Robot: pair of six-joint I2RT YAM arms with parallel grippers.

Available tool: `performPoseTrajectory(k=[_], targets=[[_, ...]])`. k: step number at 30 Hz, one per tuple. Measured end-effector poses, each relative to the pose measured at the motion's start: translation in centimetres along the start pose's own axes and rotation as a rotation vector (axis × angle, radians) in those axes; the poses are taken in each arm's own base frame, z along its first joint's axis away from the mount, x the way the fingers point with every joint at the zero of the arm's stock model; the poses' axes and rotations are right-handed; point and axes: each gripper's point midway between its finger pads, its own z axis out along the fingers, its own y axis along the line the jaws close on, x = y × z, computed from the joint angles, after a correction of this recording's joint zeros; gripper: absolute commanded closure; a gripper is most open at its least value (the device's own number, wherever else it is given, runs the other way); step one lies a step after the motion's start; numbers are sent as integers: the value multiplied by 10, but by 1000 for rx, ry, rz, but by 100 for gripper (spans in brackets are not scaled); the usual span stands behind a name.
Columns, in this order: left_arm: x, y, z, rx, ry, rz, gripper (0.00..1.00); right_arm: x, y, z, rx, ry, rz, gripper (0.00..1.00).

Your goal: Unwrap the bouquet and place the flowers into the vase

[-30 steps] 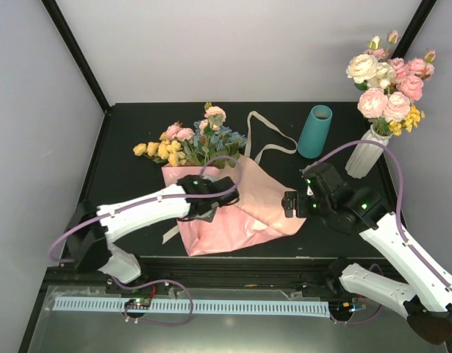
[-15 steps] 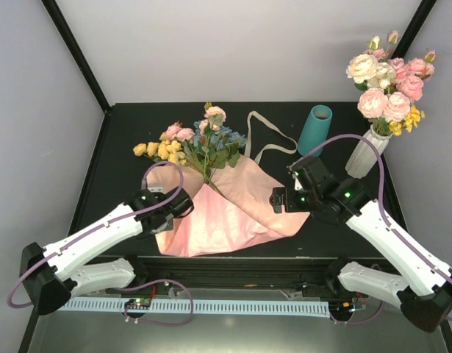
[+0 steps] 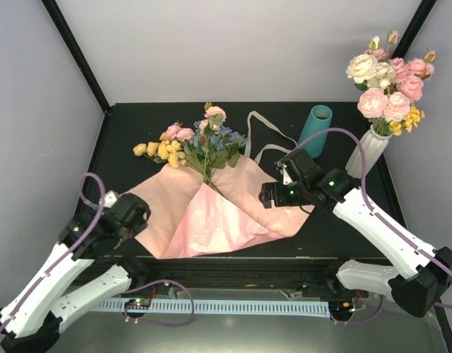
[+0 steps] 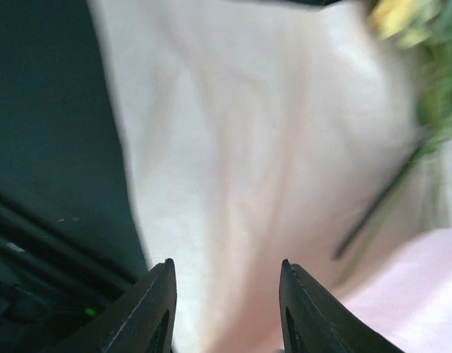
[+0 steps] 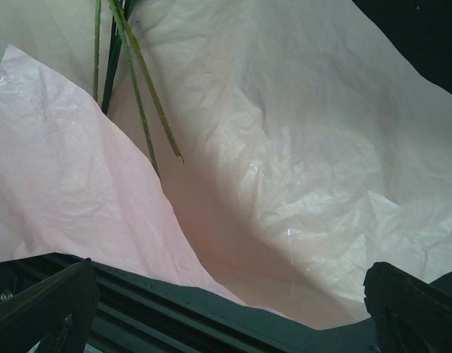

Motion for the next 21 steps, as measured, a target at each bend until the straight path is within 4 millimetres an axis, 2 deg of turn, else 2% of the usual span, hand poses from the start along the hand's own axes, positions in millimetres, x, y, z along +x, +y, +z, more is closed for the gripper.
performPoseTrajectory(k=[4,7,11,14,15,16,21], targets=[[-29,-30,-46,161,-47,-58,57,-2,3,7,-5,15,-7,0],[-37,-54,-53,229,-70,7,57,-7,8,12,-16,29,-17,0],[-21,-95,-27,277,-3,179,54,-24,22,21,-36,43,-36,0],[-10,-125,-4,292,61,312,46,-36,31,28,-46,49,-51,0],[-5,-142,8,297,88,380,43,-39,33,30,-50,52,-56,0],[-3,-146,12,299,94,399,41,-40,34,32,-52,53,-58,0],[13,-184,53,257,201,565,32,-37,32,36,-46,62,-64,0]])
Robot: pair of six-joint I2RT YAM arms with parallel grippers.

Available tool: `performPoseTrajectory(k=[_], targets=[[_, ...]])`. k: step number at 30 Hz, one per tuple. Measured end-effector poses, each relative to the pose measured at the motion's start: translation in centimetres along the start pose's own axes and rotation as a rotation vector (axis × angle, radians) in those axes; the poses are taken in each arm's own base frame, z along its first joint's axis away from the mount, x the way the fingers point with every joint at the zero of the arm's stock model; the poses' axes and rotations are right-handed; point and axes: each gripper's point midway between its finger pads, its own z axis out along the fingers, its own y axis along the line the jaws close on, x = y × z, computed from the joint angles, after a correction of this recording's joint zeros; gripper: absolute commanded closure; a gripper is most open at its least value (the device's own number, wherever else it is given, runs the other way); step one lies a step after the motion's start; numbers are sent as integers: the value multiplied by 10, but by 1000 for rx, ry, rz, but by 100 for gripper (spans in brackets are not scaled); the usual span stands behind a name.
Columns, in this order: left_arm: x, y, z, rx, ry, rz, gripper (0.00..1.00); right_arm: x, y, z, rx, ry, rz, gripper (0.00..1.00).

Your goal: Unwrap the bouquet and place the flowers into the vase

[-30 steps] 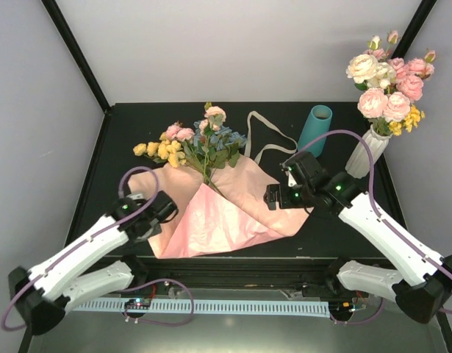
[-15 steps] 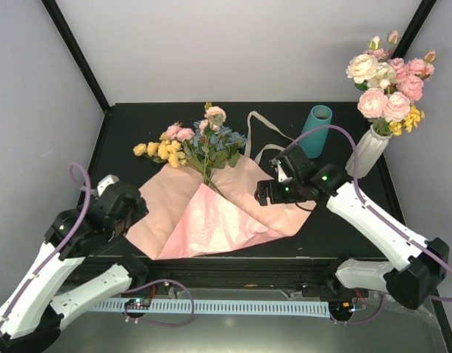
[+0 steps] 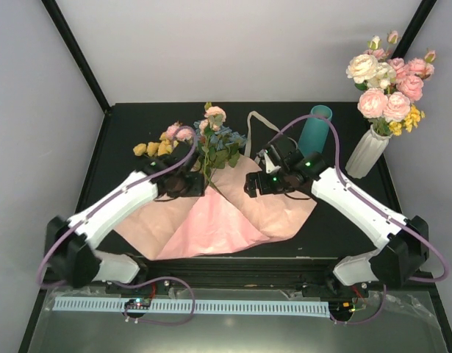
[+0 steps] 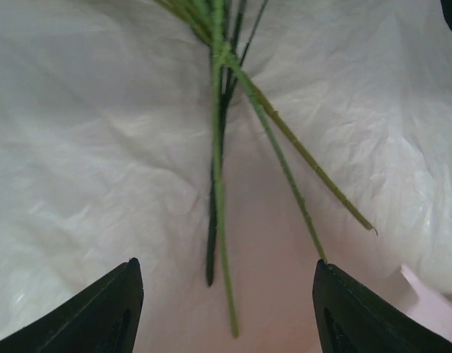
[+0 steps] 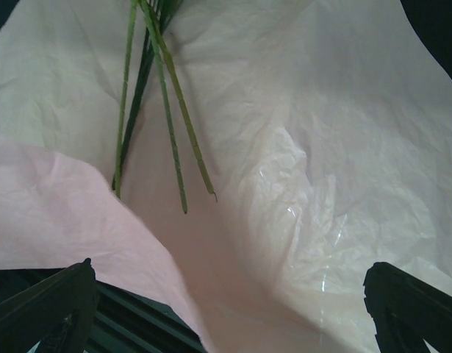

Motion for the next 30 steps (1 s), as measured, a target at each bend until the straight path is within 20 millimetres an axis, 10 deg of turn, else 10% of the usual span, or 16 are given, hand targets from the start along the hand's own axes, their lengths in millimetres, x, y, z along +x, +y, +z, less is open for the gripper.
performPoseTrajectory(k=[12,24,30], targets=[[18,-14,117,-79,273,63,28,34,-31,0,95,21,3,0],[27,-5,163,-134,340,57,98,29,-41,-3,160,12,-34,0],[16,-1,168,-127,329,55,98,23,-41,3,178,33,-52,0]])
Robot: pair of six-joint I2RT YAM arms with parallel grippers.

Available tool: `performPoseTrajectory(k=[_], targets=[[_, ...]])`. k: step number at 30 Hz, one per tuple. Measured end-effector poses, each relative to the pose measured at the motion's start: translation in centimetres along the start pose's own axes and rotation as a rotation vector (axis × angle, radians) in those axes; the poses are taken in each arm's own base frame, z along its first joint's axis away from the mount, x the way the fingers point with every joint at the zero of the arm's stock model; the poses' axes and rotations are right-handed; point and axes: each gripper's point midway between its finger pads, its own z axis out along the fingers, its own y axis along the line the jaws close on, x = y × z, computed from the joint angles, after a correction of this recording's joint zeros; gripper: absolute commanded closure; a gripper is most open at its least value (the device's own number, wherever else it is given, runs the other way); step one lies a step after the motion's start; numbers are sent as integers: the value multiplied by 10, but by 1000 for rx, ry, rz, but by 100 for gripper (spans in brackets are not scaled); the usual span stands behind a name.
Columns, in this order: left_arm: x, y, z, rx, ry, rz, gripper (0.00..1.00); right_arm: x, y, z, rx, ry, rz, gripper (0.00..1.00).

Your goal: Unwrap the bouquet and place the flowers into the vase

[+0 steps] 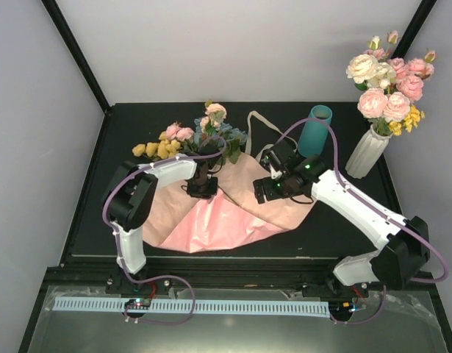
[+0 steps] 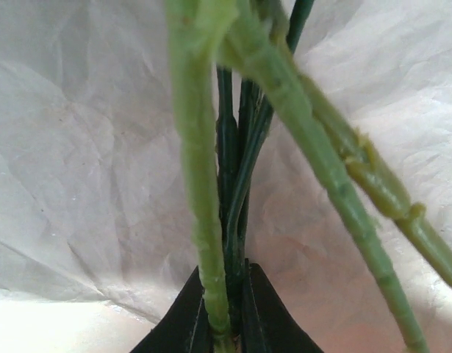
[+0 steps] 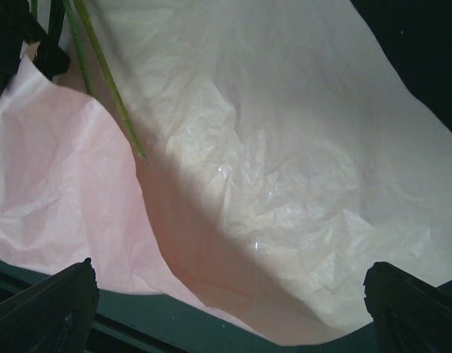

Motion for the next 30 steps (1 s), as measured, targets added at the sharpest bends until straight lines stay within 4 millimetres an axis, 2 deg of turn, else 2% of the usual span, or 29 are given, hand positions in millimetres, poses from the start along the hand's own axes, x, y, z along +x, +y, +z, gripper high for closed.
performPoseTrajectory(k=[2,5,11,13,14,15,16,18,21,25,30], targets=[[-9,3,1,3,-6,-4,98,-3,1,2,5,9,-4,0],[-36,10,2,8,-26,-19,99,-7,2,4,10,17,-8,0],[-121,25,6,19,-94,-41,97,-17,7,6,15,31,-22,0],[-146,29,6,20,-113,-43,87,-21,8,7,17,34,-26,0],[-156,31,6,20,-118,-41,79,-24,9,6,17,32,-27,0],[-164,33,6,20,-124,-40,67,-26,10,5,16,31,-28,0],[-168,35,6,19,-127,-33,58,-29,11,4,15,27,-29,0],[-170,39,4,21,-128,-31,45,-35,14,-1,10,12,-29,0],[-167,39,-5,40,-123,-25,35,-41,16,-7,3,-6,-29,0],[-154,34,-35,77,-139,-22,35,-46,19,-13,-3,-21,-28,0],[-130,27,-93,154,-204,-1,38,-46,19,-14,-6,-23,-26,0]])
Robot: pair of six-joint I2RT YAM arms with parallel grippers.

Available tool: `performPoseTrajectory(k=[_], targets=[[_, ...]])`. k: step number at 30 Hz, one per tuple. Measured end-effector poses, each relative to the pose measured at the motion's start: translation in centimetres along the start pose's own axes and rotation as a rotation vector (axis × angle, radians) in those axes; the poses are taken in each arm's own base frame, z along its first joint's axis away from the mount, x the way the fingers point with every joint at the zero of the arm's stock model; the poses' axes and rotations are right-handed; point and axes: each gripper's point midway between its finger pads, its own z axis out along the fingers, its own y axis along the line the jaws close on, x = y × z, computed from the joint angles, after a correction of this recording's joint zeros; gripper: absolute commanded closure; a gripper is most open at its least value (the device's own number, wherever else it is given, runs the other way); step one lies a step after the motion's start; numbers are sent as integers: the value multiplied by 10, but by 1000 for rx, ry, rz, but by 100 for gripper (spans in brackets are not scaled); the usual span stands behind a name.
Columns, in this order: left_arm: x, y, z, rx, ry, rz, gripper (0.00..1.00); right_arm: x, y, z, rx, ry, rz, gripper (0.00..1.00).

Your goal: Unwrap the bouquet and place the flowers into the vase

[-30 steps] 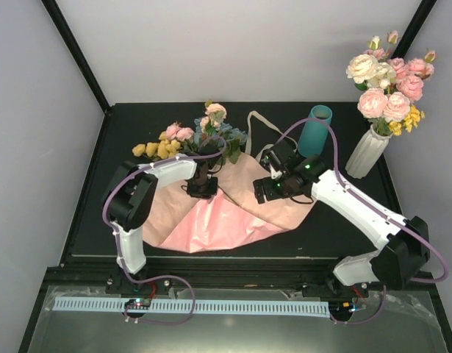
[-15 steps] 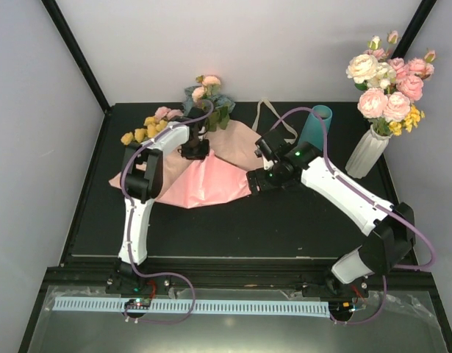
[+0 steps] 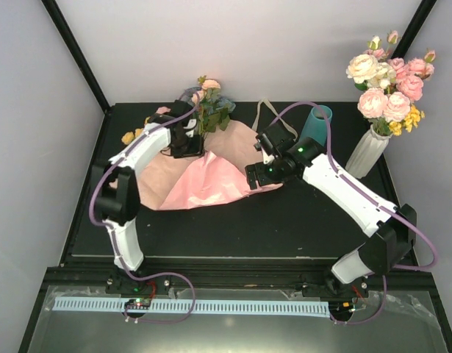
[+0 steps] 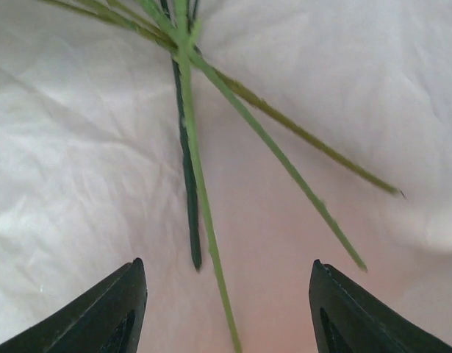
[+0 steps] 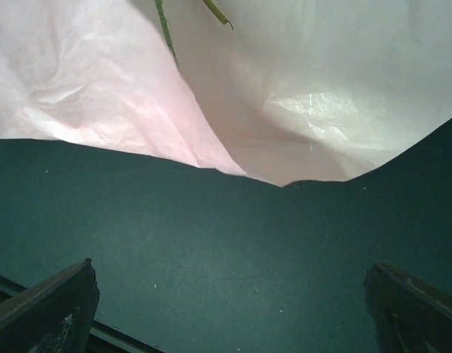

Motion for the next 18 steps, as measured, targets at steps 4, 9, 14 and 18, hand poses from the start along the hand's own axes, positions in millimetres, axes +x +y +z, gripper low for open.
performPoseTrajectory(k=[4,9,14,18], targets=[[36,-9,-24,63,10,28,40,0,0,-1,-1,-1,1,0],[112,-13,-21,112,127,66,41,5,-1,-10,-14,-23,16,0],[184,-15,-22,151,205,106,42,19,-4,-22,-41,-46,48,0],[226,-22,-15,168,255,144,42,34,-8,-25,-54,-52,83,0]])
